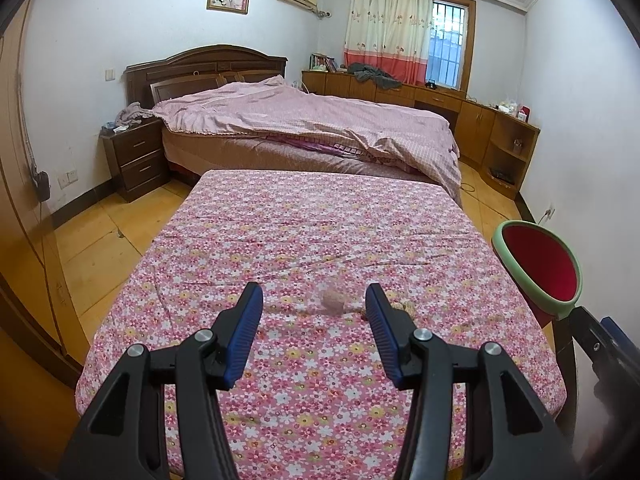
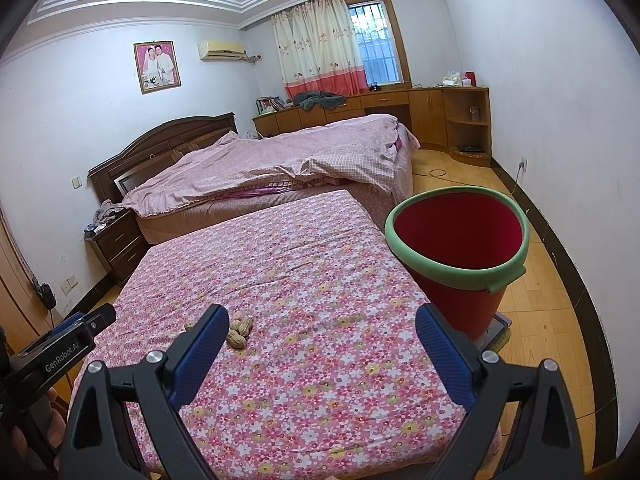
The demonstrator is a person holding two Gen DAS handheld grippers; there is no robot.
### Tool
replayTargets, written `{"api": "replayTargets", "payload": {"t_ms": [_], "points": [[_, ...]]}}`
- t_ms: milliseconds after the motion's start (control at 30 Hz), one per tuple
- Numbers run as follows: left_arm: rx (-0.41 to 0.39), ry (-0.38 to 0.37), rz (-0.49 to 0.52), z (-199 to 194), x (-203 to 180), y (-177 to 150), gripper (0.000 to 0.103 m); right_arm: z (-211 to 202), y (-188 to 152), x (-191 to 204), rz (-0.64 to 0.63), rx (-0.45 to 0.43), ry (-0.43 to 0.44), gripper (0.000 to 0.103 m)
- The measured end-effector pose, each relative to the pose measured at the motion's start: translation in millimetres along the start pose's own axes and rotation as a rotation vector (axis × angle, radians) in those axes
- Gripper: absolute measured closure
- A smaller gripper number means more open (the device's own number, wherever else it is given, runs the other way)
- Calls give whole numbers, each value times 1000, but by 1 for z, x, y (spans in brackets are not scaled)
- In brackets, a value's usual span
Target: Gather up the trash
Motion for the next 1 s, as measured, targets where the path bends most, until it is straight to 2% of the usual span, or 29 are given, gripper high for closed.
{"api": "replayTargets", "payload": {"t_ms": [1000], "points": [[-10,7,-8,-2,1,2,49,-1,0,0,0,3,1,7]]}}
Point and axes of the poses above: each gripper's, at about its wrist camera, not at the fingertips, and z roughly the way its jaws point, x to its left, y to its top, the point moved 9 cm from there along z, roughly the way its jaws point, and after that the axes turned 10 degrees about x, right-handed, at the moved point
